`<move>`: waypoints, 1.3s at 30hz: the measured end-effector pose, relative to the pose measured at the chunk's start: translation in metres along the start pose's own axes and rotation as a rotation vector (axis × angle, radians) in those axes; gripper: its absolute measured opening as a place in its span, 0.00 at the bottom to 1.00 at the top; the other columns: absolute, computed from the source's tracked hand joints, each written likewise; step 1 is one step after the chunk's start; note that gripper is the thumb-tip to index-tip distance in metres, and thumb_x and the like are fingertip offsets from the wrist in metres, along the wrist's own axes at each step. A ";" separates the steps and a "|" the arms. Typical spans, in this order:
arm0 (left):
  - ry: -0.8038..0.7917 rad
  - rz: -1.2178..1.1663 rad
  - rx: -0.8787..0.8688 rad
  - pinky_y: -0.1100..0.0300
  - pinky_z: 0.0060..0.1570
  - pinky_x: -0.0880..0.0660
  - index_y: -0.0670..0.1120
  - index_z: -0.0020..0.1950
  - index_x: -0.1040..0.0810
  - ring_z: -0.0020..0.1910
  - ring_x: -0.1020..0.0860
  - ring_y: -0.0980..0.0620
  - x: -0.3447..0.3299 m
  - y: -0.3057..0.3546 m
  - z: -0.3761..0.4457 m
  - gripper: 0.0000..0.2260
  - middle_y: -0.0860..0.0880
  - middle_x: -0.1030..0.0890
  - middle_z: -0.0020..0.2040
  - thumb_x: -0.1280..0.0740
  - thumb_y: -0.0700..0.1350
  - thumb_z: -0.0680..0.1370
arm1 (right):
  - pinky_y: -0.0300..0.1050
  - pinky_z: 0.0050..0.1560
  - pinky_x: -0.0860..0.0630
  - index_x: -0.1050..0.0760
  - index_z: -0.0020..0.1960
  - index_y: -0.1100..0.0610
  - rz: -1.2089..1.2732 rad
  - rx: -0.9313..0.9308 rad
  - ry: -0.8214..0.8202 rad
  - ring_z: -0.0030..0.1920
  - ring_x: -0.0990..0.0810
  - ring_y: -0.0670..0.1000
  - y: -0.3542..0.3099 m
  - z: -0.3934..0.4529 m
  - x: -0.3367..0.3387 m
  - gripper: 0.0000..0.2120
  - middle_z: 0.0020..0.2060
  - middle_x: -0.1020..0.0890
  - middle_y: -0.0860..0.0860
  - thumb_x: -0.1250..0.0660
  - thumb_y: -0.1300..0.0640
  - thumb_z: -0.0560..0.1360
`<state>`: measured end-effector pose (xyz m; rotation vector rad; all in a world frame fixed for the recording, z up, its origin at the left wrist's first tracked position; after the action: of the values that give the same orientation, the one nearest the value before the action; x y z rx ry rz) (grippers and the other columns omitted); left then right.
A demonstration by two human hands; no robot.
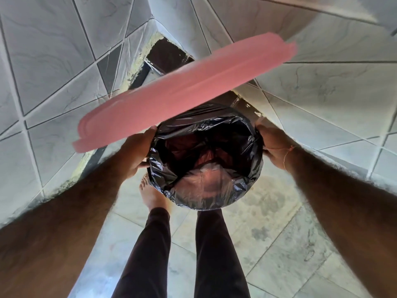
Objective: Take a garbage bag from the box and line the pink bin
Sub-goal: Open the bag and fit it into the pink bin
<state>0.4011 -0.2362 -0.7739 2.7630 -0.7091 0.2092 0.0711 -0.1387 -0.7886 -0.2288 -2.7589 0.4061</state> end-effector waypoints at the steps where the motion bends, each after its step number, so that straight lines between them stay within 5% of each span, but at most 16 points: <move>1: -0.014 -0.025 0.010 0.51 0.48 0.24 0.47 0.52 0.21 0.46 0.20 0.47 0.002 -0.006 0.001 0.20 0.47 0.18 0.47 0.41 0.61 0.77 | 0.46 0.43 0.26 0.21 0.53 0.56 0.060 -0.028 -0.006 0.46 0.19 0.53 0.006 -0.005 -0.003 0.27 0.45 0.16 0.54 0.38 0.34 0.72; 7: 0.078 -0.259 0.017 0.55 0.43 0.28 0.47 0.42 0.21 0.37 0.24 0.51 0.000 -0.041 -0.007 0.07 0.48 0.21 0.38 0.35 0.48 0.77 | 0.46 0.43 0.32 0.24 0.39 0.52 0.329 -0.089 0.096 0.43 0.25 0.49 0.045 -0.014 -0.007 0.21 0.38 0.21 0.48 0.46 0.40 0.80; 15: 0.098 -0.567 0.055 0.62 0.29 0.31 0.44 0.39 0.21 0.30 0.28 0.52 0.003 -0.051 -0.004 0.06 0.47 0.22 0.32 0.34 0.35 0.73 | 0.50 0.50 0.32 0.25 0.43 0.53 0.469 -0.119 0.073 0.46 0.25 0.50 0.052 -0.026 -0.007 0.15 0.41 0.21 0.50 0.44 0.46 0.80; 20: 0.104 -0.527 0.046 0.70 0.18 0.40 0.48 0.40 0.23 0.19 0.33 0.59 0.026 -0.038 -0.006 0.04 0.51 0.27 0.28 0.33 0.42 0.75 | 0.44 0.43 0.29 0.24 0.53 0.56 0.220 0.037 0.156 0.47 0.23 0.52 0.018 -0.032 0.012 0.12 0.48 0.21 0.54 0.42 0.50 0.79; 24: -0.002 -0.794 0.032 0.71 0.22 0.37 0.47 0.39 0.26 0.24 0.31 0.56 0.052 -0.025 -0.025 0.10 0.50 0.27 0.29 0.41 0.47 0.78 | 0.43 0.44 0.27 0.26 0.44 0.52 0.359 0.041 0.067 0.41 0.23 0.48 -0.021 -0.057 0.021 0.14 0.42 0.22 0.49 0.43 0.43 0.79; 28: -0.209 -0.989 -0.090 0.68 0.28 0.32 0.49 0.44 0.24 0.33 0.26 0.55 0.068 0.005 -0.054 0.10 0.51 0.21 0.35 0.36 0.55 0.75 | 0.48 0.48 0.26 0.24 0.54 0.55 0.600 0.074 -0.094 0.52 0.21 0.54 -0.067 -0.086 0.022 0.22 0.52 0.20 0.55 0.44 0.39 0.78; 31: -0.307 -0.907 -0.104 0.66 0.26 0.30 0.49 0.39 0.19 0.38 0.24 0.55 0.070 0.023 -0.067 0.10 0.52 0.20 0.40 0.27 0.55 0.66 | 0.52 0.54 0.25 0.24 0.60 0.53 0.611 0.119 -0.203 0.58 0.22 0.57 -0.096 -0.107 0.019 0.26 0.58 0.21 0.57 0.45 0.35 0.76; 34: -0.353 -0.813 -0.115 0.64 0.24 0.28 0.47 0.41 0.20 0.30 0.23 0.56 0.072 0.029 -0.075 0.17 0.51 0.20 0.37 0.19 0.44 0.57 | 0.52 0.55 0.26 0.24 0.57 0.52 0.531 0.161 -0.248 0.57 0.21 0.56 -0.112 -0.125 0.014 0.25 0.56 0.21 0.57 0.46 0.34 0.76; 39: -0.229 -0.530 -0.194 0.55 0.41 0.27 0.47 0.44 0.21 0.38 0.22 0.50 0.070 0.020 -0.081 0.07 0.49 0.18 0.39 0.29 0.39 0.67 | 0.49 0.50 0.25 0.21 0.50 0.53 0.398 0.165 -0.204 0.48 0.19 0.53 -0.105 -0.132 0.015 0.18 0.46 0.17 0.51 0.39 0.40 0.76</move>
<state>0.4467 -0.2597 -0.6776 2.6914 -0.0201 -0.2734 0.0924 -0.2019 -0.6332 -0.7365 -2.8506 0.7936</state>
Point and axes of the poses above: each hand's wrist, its own z-axis towards the middle knuckle, its own x-axis out of the back of the hand, y = z × x, the point moved 4 cm from there along z, towards the middle knuckle
